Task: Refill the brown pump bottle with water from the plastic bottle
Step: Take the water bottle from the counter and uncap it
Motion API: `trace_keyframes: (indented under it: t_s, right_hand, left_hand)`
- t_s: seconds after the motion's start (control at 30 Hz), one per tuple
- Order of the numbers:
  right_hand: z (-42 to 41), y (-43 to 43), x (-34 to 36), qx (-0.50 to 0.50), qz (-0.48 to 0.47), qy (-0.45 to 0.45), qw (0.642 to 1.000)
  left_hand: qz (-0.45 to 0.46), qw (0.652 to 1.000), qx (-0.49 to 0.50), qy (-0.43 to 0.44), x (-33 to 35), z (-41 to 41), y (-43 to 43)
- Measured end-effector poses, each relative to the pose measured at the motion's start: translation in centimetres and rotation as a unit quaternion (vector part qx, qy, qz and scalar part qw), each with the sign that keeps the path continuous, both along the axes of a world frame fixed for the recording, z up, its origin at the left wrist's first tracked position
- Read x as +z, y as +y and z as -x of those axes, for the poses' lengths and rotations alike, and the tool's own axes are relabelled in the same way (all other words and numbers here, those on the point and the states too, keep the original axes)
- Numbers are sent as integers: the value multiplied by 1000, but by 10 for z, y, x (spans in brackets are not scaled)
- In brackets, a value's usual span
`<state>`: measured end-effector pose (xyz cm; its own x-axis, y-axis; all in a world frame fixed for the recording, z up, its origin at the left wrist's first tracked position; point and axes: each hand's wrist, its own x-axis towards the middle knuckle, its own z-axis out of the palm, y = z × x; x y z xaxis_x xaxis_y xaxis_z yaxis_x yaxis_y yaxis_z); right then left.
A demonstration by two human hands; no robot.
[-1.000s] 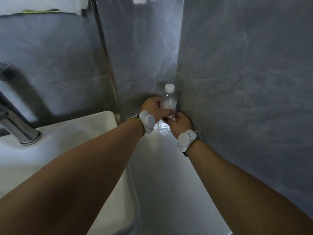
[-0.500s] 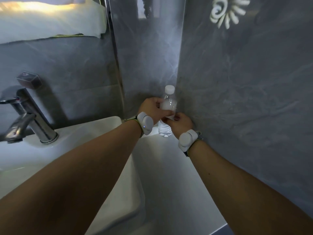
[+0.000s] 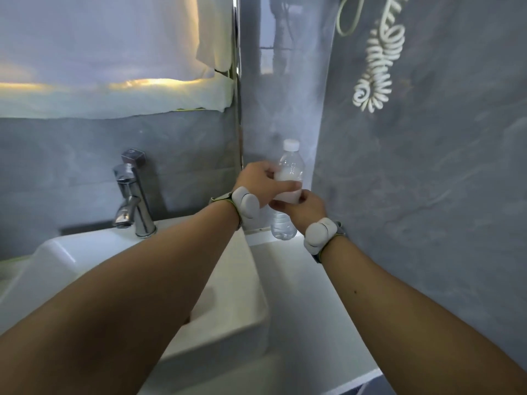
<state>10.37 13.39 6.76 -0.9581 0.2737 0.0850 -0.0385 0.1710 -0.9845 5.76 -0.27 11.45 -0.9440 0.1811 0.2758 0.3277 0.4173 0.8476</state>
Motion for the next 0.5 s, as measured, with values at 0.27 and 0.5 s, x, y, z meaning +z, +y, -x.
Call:
trace_keyframes:
  t_s: [0.27,0.5]
  right_hand:
    - [-18,-59,8,53,9,27,998]
    - [-19,-109,-3,116,47,40,991]
  left_hand:
    - [-37,999,29,-1,16,-36,-63]
    - [-54,997,57,-7,9,-51,-114]
